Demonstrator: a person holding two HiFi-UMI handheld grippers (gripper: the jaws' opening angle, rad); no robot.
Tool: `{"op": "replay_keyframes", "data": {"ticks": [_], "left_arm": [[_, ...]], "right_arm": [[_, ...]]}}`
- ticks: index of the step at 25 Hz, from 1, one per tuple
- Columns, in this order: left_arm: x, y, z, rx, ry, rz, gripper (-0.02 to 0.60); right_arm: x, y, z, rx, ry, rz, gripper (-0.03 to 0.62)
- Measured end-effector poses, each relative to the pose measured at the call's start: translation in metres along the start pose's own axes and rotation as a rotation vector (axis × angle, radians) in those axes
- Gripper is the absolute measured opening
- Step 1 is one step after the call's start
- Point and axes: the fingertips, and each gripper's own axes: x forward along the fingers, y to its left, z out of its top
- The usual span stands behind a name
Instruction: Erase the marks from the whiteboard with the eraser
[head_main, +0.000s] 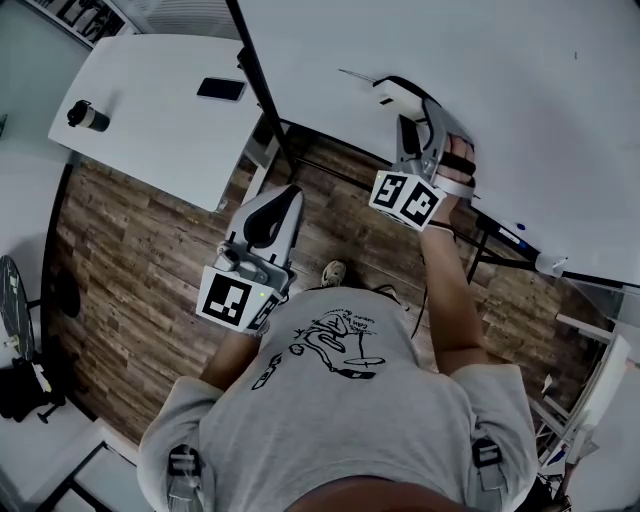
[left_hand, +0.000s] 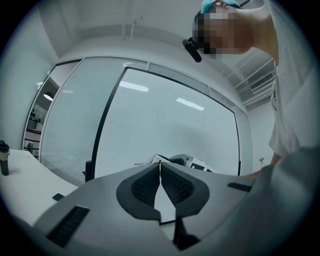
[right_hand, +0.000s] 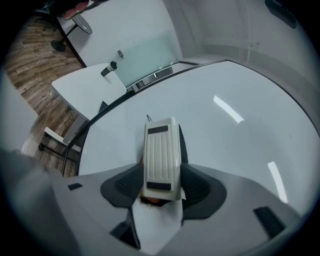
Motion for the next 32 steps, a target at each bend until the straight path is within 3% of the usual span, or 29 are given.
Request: {"op": "replay_keyframes", "data": {"ticks": [6, 11, 14, 24, 32], "left_arm": [[-0.006, -0.008, 0.004, 0.005, -0.013, -0.009, 0.026], [-0.012, -0.011, 0.006, 0.008, -0.014, -0.003, 0.026], [-0.015, -0.011, 0.005, 0.004, -0.012, 0.000, 0.026], [-0.009, -0.011, 0.007, 0.002, -0.020, -0.007, 0.026], [-0.006, -0.006, 0.005, -0.004, -0.017, 0.003, 0.026]], "right_arm": [[0.015, 0.051, -0.003, -0.070, -0.023, 0.059, 0.239], [0.011, 0.054, -0.002, -0.064, -0.022, 0.104, 0.241], [-0.005, 0.033, 0.006, -0.043, -0.039, 0.091, 0.241], [-0.040, -0.110, 0.042, 0.093, -0.130, -0.128, 0.241], [-0.025, -0.109, 0.041, 0.110, -0.124, -0.113, 0.241]]}}
